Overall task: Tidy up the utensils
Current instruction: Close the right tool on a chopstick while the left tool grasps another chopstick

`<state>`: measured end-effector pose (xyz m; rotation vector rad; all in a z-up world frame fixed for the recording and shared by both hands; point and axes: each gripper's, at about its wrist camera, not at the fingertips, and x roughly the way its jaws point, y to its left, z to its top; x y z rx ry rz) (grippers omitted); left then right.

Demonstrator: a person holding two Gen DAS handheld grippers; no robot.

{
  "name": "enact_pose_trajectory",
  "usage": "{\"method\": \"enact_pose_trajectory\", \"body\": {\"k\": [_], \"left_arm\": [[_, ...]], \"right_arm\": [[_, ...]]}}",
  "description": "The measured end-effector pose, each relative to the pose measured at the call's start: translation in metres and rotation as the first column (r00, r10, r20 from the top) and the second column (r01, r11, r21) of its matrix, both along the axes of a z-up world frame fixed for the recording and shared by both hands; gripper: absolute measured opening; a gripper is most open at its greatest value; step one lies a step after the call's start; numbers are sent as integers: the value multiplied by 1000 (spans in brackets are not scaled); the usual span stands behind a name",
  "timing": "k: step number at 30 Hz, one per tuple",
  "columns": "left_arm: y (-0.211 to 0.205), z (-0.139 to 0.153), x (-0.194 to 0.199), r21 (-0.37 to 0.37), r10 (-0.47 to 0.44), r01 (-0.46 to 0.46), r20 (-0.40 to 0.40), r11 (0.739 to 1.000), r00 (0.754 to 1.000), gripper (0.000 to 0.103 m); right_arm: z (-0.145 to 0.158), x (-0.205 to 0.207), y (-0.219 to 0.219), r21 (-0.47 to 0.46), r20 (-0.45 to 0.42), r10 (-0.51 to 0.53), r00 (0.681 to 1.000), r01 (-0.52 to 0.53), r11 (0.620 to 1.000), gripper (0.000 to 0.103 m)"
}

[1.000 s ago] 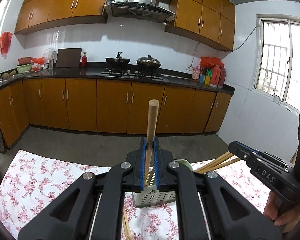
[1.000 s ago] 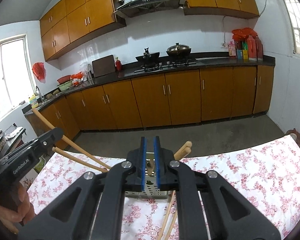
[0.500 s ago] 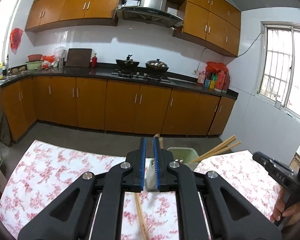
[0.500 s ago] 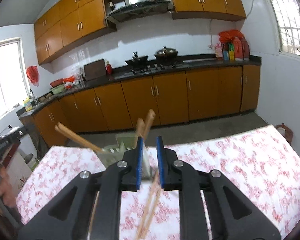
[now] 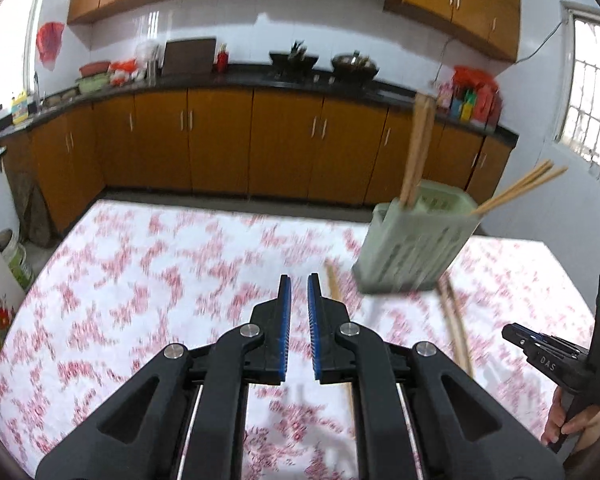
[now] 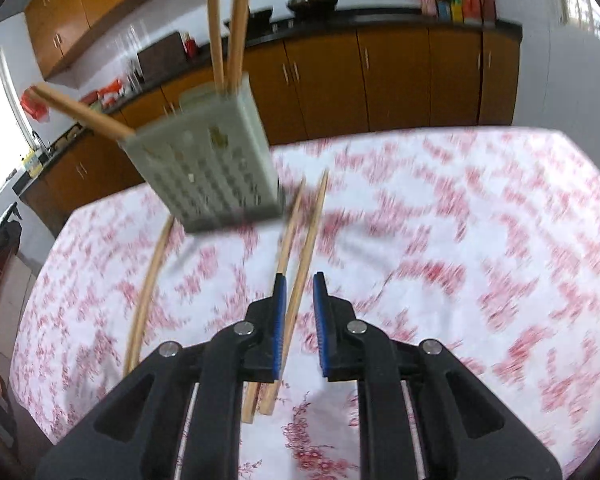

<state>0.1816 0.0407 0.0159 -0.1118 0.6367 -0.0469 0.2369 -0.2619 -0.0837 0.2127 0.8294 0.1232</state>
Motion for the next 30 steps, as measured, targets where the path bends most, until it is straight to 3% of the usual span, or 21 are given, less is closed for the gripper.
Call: {"method": "enact_pose_trajectory", "body": {"k": [8, 15, 19, 24, 30], "left_arm": [[6, -37, 3, -6, 0, -1, -92, 1000, 996, 9], [1, -53, 3, -18, -21, 18, -132, 1000, 991, 9], [-6, -61, 5, -42, -51, 44, -155, 998, 987, 9], [-18, -75, 6, -87, -112, 97, -191, 991, 975, 9], [-39, -96, 8, -130, -191, 164, -239, 978, 952, 9]], "right_arm": [[-28, 15, 21, -32, -74, 36, 997, -38, 999, 15], [-38, 17, 23, -90, -82, 24, 996, -31, 995, 11], [-38, 17, 9, -106, -72, -23, 997, 15, 994, 8], [-38, 17, -33, -89, -72, -165, 984, 159, 983, 8], [-39, 15, -45, -102, -64, -172, 983, 165, 981, 8]]}}
